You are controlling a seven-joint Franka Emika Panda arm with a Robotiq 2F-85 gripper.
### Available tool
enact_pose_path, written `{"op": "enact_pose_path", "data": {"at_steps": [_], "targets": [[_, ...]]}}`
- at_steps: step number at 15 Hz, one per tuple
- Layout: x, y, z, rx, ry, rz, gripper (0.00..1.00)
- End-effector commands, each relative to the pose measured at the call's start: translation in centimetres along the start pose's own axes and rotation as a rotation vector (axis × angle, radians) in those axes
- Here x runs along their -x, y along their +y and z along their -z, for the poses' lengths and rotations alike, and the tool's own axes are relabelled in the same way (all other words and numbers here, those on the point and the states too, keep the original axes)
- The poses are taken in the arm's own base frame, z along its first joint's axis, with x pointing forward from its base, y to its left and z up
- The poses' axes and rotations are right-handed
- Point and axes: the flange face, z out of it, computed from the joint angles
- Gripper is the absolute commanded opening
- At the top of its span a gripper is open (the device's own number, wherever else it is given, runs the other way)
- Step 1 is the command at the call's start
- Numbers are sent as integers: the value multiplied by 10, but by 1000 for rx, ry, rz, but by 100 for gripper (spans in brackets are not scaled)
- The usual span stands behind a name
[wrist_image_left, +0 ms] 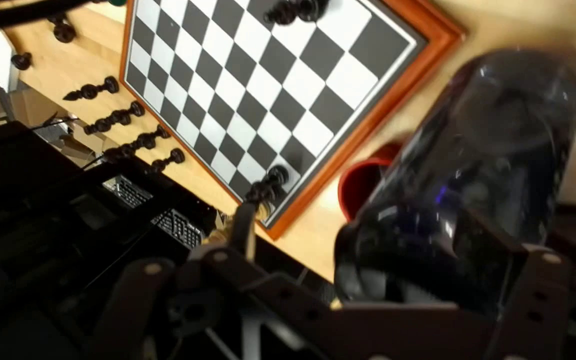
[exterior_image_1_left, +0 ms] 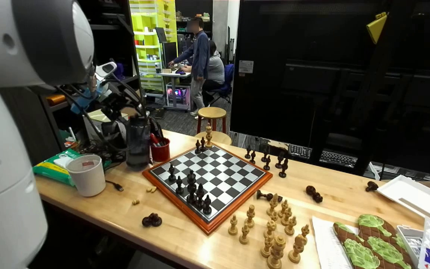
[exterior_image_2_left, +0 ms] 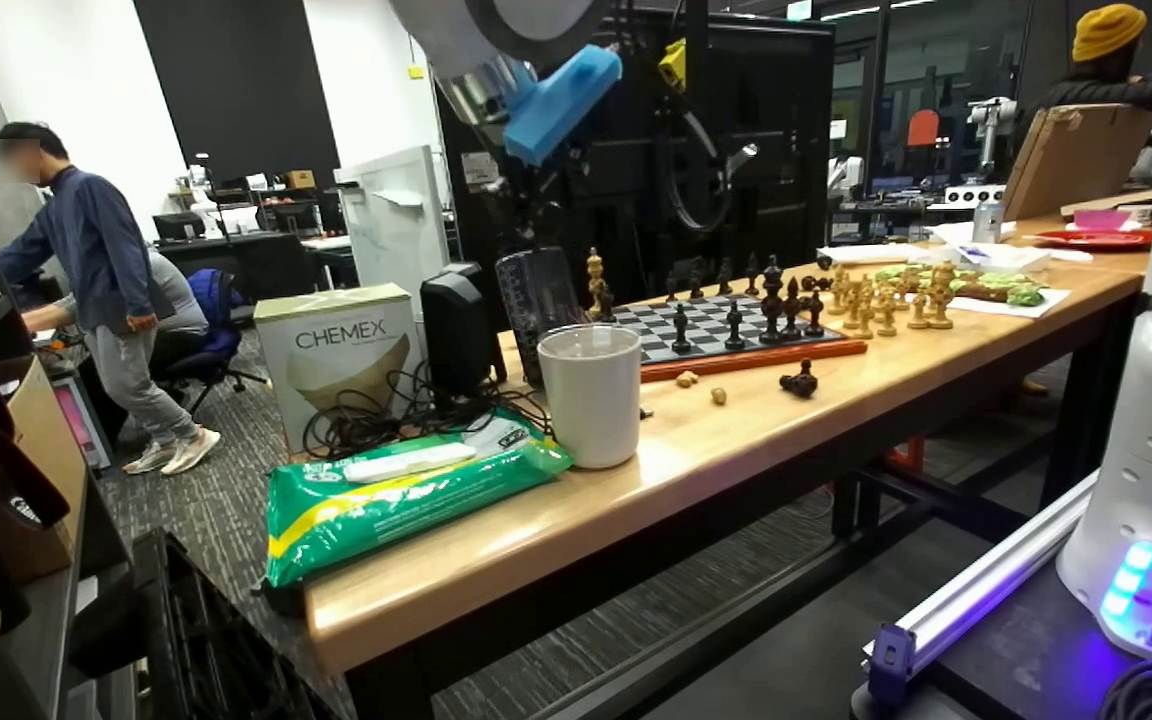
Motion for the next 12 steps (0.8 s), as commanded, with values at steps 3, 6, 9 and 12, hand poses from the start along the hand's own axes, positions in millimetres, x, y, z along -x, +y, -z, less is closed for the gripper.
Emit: {"op": "enact_pose_path", "data": {"at_steps": [3, 6, 9, 12], "targets": [[-57, 26, 66, 166, 67, -128, 100], [-62, 50, 120, 279, 115, -252, 100], [-68, 75, 148, 331, 101, -352, 100], [-72, 100, 165, 378, 60, -465, 100]]}}
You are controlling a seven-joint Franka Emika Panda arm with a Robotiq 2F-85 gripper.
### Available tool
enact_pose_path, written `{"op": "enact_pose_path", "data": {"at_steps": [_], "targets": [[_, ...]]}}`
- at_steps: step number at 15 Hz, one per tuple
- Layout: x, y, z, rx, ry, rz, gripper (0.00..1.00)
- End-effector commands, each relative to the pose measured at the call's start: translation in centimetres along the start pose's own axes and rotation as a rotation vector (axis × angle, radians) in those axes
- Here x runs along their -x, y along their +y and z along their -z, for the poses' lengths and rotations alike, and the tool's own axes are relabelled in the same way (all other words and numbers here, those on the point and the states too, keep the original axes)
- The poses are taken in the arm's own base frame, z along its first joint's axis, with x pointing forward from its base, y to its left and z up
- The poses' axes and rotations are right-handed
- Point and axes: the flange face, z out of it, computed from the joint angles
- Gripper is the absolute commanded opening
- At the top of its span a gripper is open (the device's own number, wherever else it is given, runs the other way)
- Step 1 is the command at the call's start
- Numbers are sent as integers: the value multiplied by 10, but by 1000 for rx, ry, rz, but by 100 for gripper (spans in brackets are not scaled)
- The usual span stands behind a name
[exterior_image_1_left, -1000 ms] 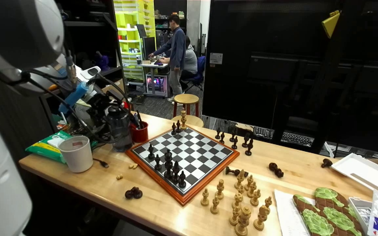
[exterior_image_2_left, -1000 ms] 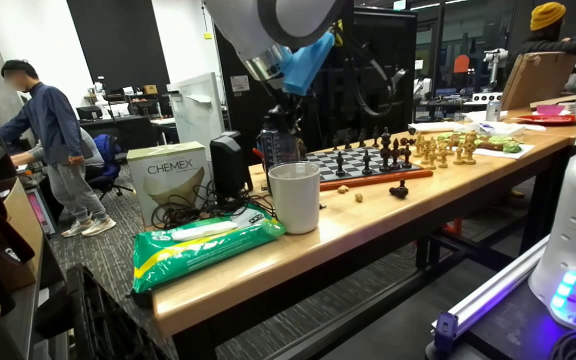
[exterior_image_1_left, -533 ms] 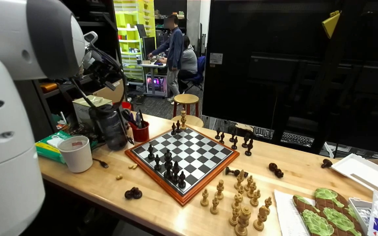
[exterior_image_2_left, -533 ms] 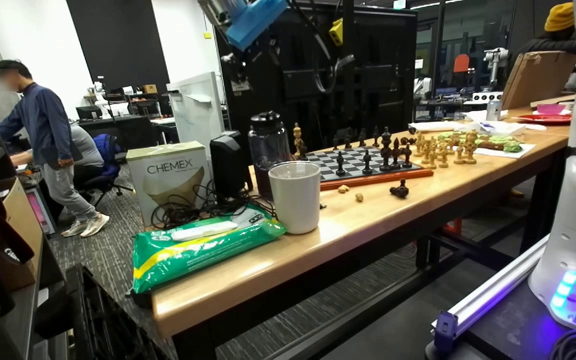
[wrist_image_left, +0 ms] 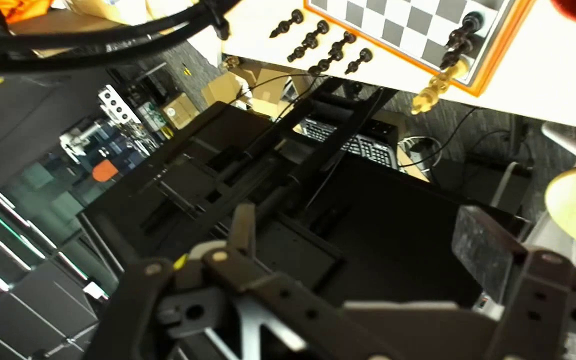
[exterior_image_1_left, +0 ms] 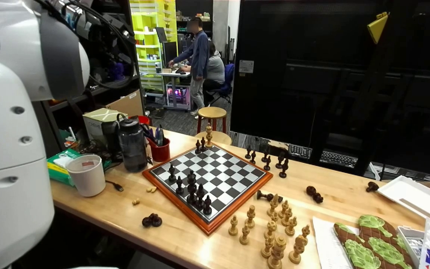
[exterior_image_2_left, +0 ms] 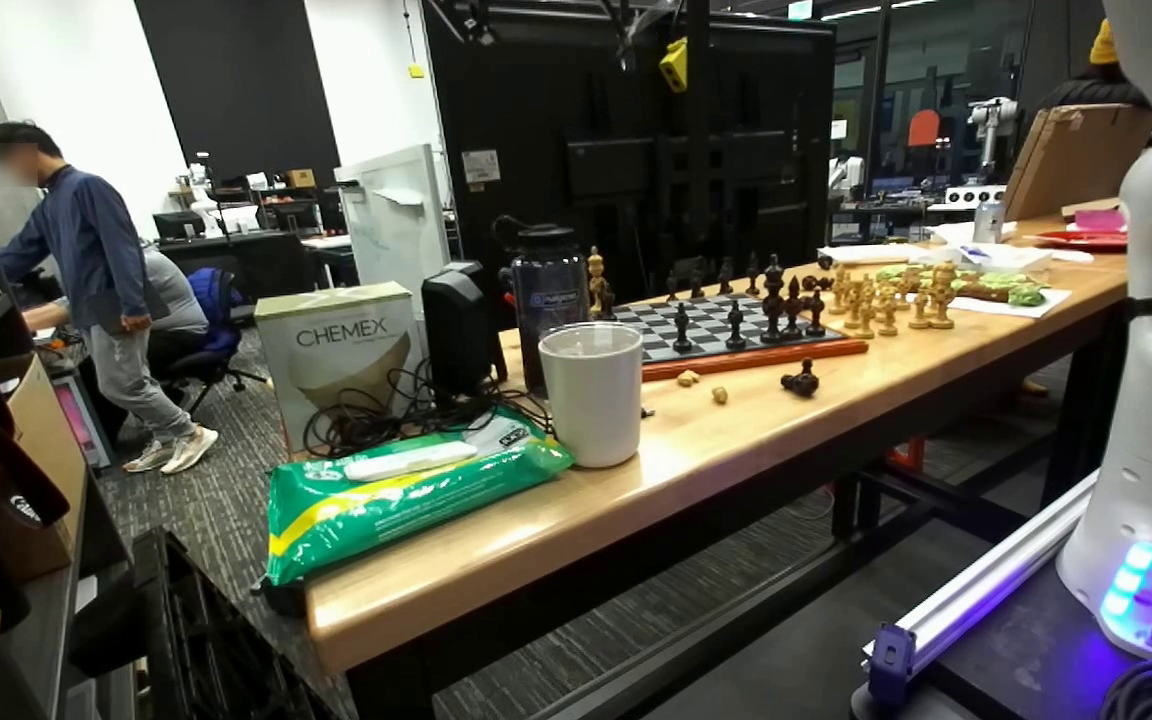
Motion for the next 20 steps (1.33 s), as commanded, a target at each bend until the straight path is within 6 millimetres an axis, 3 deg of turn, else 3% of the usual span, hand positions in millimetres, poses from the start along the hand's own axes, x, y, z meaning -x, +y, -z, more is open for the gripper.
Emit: {"op": "enact_pose_path", "data": {"at_steps": [1, 6, 11, 15, 20], "targets": [[-18, 24, 6, 77, -65, -124, 100], [-36, 53, 29, -60, -14, -313, 100], [-37, 68, 42, -105, -7, -402, 100], [-36, 91, 34, -72, -76, -455, 100], [-41, 146, 13, -2, -168, -480, 100]]}}
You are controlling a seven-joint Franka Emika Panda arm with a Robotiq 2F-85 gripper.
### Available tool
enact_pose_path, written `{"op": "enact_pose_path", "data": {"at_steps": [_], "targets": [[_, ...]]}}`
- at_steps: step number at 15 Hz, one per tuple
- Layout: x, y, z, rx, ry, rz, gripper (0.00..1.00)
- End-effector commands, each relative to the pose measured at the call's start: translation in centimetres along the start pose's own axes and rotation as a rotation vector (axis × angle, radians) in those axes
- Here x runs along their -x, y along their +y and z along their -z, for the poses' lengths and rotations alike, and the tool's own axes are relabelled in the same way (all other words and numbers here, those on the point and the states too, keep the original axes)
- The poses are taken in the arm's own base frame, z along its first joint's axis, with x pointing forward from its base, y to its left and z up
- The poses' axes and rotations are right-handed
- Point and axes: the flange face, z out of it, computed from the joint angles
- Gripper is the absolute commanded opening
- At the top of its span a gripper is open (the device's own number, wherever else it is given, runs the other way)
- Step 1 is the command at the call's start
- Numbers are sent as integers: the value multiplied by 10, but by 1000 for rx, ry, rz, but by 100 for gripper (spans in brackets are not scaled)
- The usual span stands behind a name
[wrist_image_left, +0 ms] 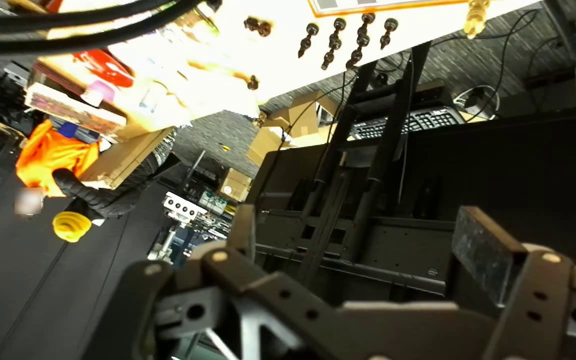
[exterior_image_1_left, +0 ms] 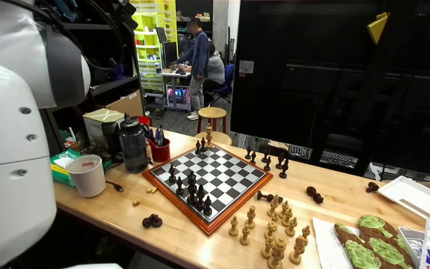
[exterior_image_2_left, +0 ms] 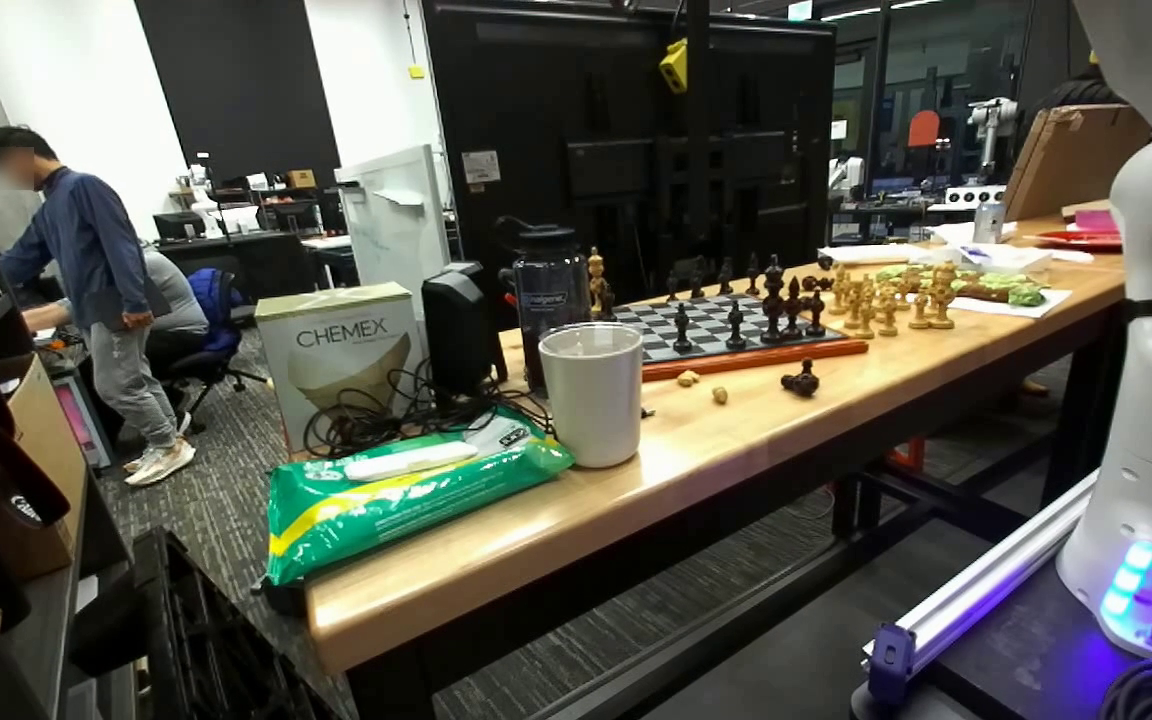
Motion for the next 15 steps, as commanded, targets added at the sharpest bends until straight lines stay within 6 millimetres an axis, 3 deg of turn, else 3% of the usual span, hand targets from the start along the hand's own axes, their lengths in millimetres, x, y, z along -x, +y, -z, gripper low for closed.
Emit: {"op": "enact_pose_path", "data": {"at_steps": [1, 8, 15], "targets": [[-27, 45, -9, 39, -69, -15, 100], [-69, 124, -40, 126, -199, -109, 100], [-92, 160, -78, 161, -328, -112, 100]]}}
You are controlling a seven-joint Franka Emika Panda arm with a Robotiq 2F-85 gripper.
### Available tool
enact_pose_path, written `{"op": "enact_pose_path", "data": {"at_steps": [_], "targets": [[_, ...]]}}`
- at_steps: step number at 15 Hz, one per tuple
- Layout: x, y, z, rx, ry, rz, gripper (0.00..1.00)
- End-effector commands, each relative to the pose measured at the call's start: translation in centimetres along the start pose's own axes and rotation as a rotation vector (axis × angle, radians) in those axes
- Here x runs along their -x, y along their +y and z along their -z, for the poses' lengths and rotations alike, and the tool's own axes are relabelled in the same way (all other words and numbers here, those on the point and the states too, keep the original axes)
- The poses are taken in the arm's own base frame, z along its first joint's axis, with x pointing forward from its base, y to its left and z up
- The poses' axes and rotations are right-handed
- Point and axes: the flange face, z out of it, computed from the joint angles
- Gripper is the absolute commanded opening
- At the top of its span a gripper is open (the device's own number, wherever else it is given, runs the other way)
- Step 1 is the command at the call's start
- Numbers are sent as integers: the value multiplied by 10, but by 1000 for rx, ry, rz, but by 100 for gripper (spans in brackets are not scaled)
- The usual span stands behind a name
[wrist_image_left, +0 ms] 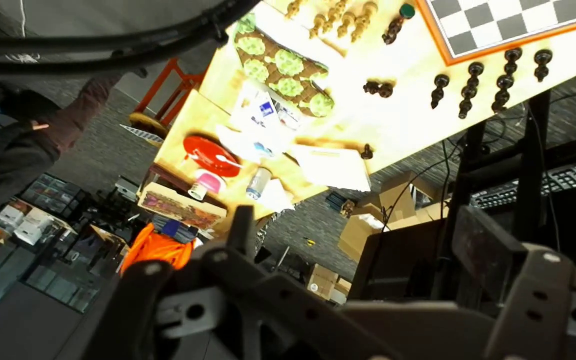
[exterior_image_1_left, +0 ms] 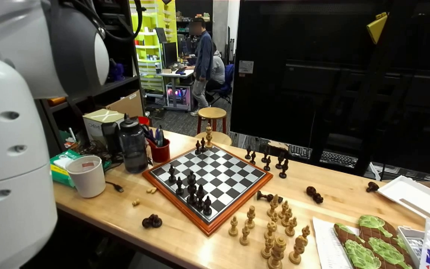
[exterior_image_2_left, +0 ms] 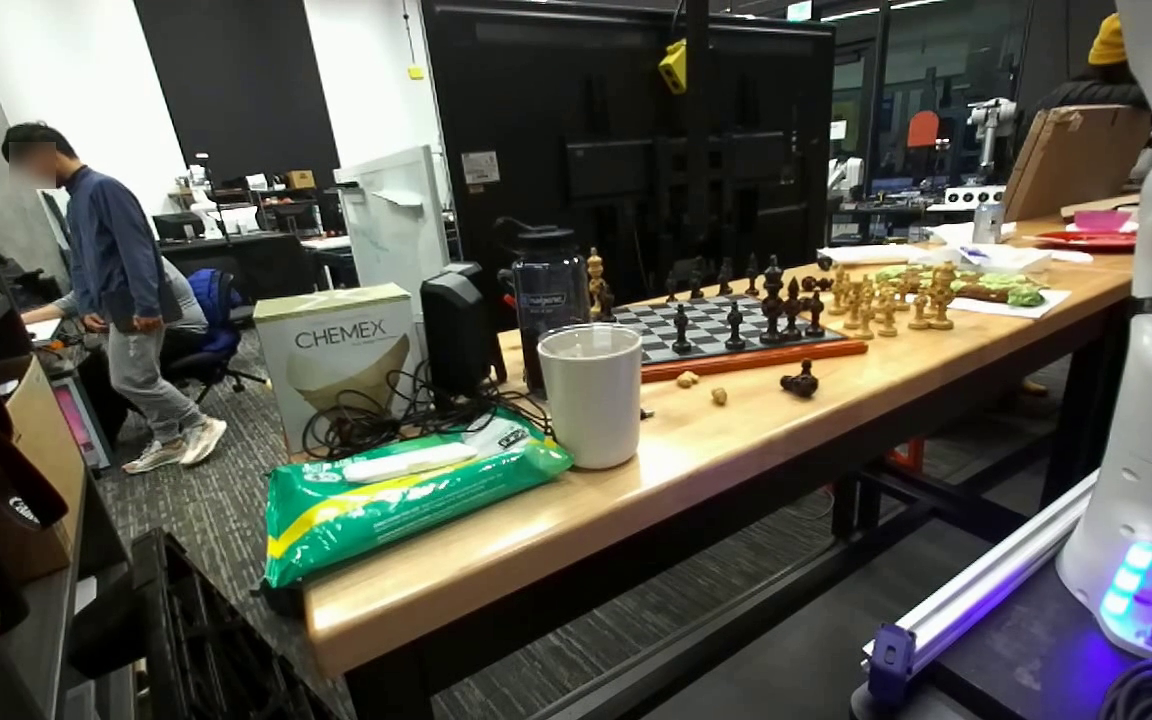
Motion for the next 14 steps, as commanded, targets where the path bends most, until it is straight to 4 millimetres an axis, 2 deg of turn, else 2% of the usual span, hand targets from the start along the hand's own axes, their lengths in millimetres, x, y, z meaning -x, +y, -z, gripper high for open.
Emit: {"op": "enact_pose_path", "data": {"at_steps": [1, 8, 11, 14], "targets": [[-16, 15, -18, 4, -83, 25, 100], [-67, -3, -90, -36, -262, 67, 100], [-80, -11, -117, -48, -315, 82, 100], [-84, -18, -134, -53, -340, 107, 100]]}}
